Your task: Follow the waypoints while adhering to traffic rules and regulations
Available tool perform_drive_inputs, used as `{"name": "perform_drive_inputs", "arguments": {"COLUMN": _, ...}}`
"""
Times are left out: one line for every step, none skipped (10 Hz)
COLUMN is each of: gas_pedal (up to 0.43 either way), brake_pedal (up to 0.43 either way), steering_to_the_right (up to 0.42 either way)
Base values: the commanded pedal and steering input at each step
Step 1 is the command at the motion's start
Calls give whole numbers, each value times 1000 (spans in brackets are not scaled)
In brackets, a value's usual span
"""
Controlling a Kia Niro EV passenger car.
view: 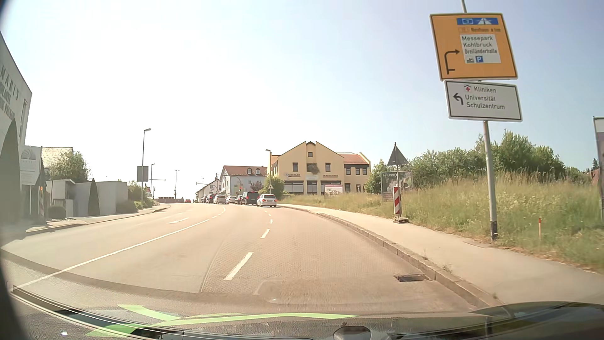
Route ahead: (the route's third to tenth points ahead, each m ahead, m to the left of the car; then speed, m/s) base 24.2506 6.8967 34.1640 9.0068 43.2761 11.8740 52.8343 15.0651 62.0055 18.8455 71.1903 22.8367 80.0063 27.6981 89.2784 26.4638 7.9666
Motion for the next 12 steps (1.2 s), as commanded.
{"name": "perform_drive_inputs", "arguments": {"gas_pedal": 177, "brake_pedal": 0, "steering_to_the_right": -18}}
{"name": "perform_drive_inputs", "arguments": {"gas_pedal": 177, "brake_pedal": 0, "steering_to_the_right": -18}}
{"name": "perform_drive_inputs", "arguments": {"gas_pedal": 177, "brake_pedal": 0, "steering_to_the_right": -18}}
{"name": "perform_drive_inputs", "arguments": {"gas_pedal": 177, "brake_pedal": 0, "steering_to_the_right": -19}}
{"name": "perform_drive_inputs", "arguments": {"gas_pedal": 177, "brake_pedal": 0, "steering_to_the_right": -20}}
{"name": "perform_drive_inputs", "arguments": {"gas_pedal": 177, "brake_pedal": 0, "steering_to_the_right": -21}}
{"name": "perform_drive_inputs", "arguments": {"gas_pedal": 177, "brake_pedal": 0, "steering_to_the_right": -22}}
{"name": "perform_drive_inputs", "arguments": {"gas_pedal": 177, "brake_pedal": 0, "steering_to_the_right": -22}}
{"name": "perform_drive_inputs", "arguments": {"gas_pedal": 177, "brake_pedal": 0, "steering_to_the_right": -23}}
{"name": "perform_drive_inputs", "arguments": {"gas_pedal": 169, "brake_pedal": 0, "steering_to_the_right": -24}}
{"name": "perform_drive_inputs", "arguments": {"gas_pedal": 150, "brake_pedal": 0, "steering_to_the_right": -24}}
{"name": "perform_drive_inputs", "arguments": {"gas_pedal": 138, "brake_pedal": 0, "steering_to_the_right": -25}}
